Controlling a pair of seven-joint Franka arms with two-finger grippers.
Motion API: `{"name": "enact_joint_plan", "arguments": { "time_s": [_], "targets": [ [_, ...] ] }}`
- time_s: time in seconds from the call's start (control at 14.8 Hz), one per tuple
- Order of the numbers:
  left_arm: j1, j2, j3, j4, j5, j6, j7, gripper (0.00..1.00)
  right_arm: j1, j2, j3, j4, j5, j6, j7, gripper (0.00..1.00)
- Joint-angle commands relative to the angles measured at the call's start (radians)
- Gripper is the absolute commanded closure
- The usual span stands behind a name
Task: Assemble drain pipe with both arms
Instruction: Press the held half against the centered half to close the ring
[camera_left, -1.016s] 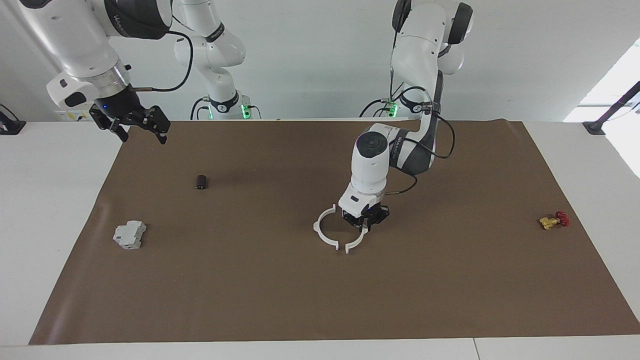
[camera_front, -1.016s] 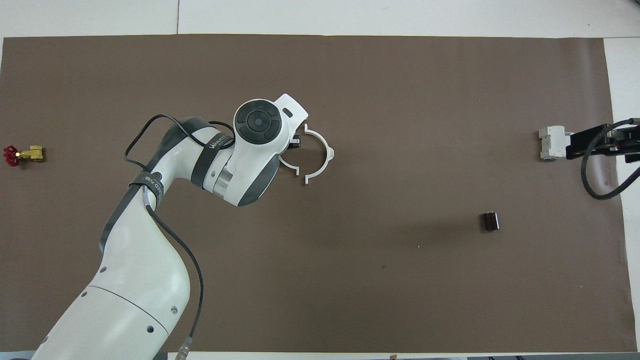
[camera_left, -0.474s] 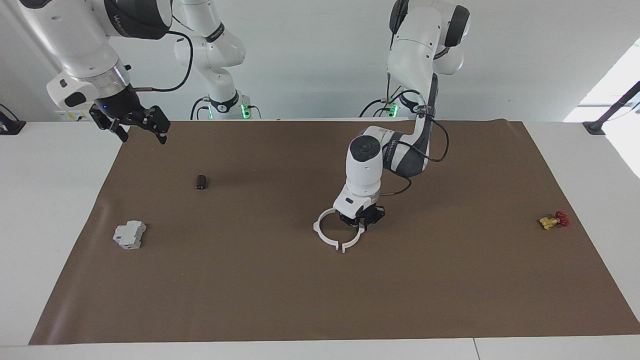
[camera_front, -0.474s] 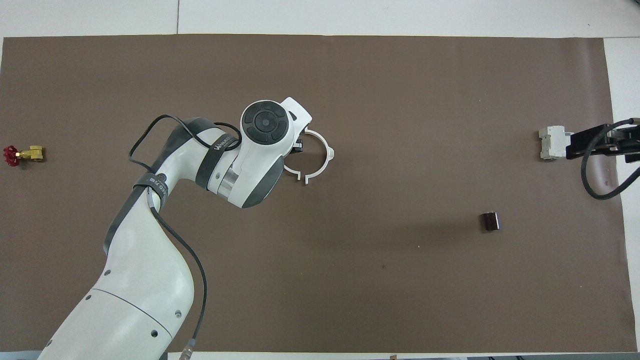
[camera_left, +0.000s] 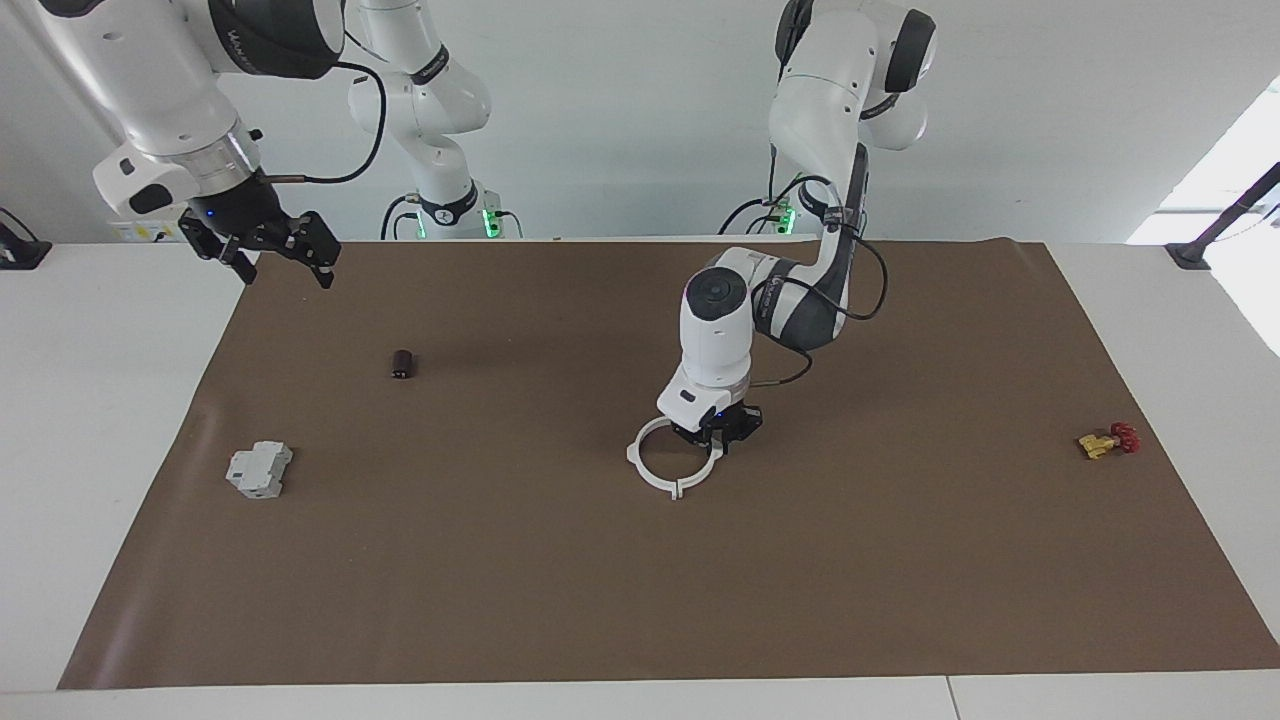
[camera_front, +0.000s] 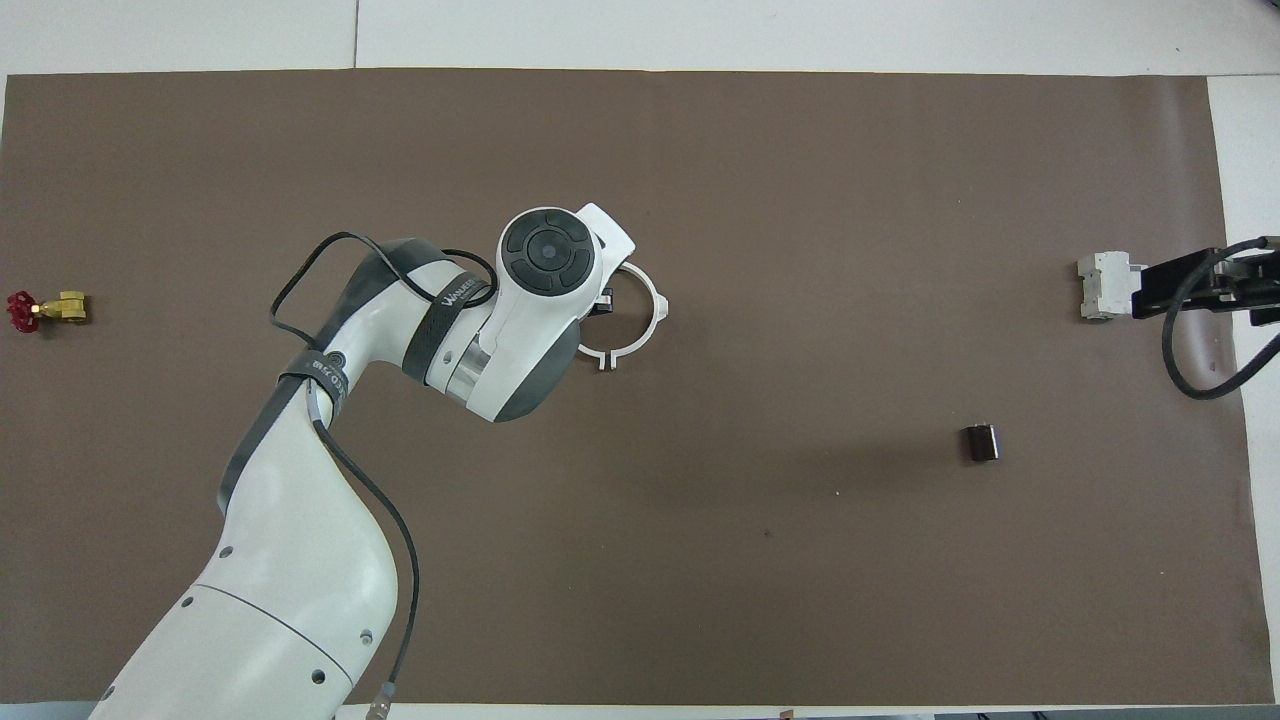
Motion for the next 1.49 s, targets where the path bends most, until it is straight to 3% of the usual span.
{"name": "enact_joint_plan", "arguments": {
  "time_s": [0.0, 0.27, 0.34, 0.61, 0.75, 0.81, 1.02, 1.42],
  "targets": [
    [-0.039, 0.011, 0.006, -0.008, -0.001, -0.015, -0.027, 1.0, -0.014, 0.007, 0.006, 0.013, 0.022, -0.013, -0.026, 0.0],
    [-0.039, 0.011, 0.005, -0.003, -0.003, -0.011, -0.028, 1.0, -0.016, 0.007, 0.006, 0.013, 0.022, -0.015, -0.026, 0.0],
    [-0.039, 0.011, 0.005, -0.001, -0.003, -0.011, -0.03, 0.95, -0.014, 0.007, 0.006, 0.011, 0.022, -0.015, -0.026, 0.0],
    [-0.037, 0.011, 0.005, 0.002, -0.004, -0.002, -0.03, 0.63, -0.014, 0.005, 0.006, 0.011, 0.022, -0.016, -0.026, 0.0],
    [-0.034, 0.009, 0.006, 0.003, -0.004, 0.002, -0.031, 0.28, -0.014, 0.005, 0.006, 0.011, 0.022, -0.016, -0.026, 0.0],
    [-0.033, 0.009, 0.006, 0.003, -0.004, 0.002, -0.031, 0.16, -0.014, 0.005, 0.006, 0.01, 0.022, -0.016, -0.026, 0.0],
    [-0.024, -0.001, 0.009, 0.002, -0.003, 0.003, -0.03, 0.0, -0.014, 0.005, 0.006, 0.01, 0.022, -0.016, -0.026, 0.0],
    [-0.005, -0.089, 0.009, -0.078, -0.004, -0.023, -0.17, 0.0, -0.014, 0.005, 0.006, 0.011, 0.022, -0.016, -0.026, 0.0]
  ]
}}
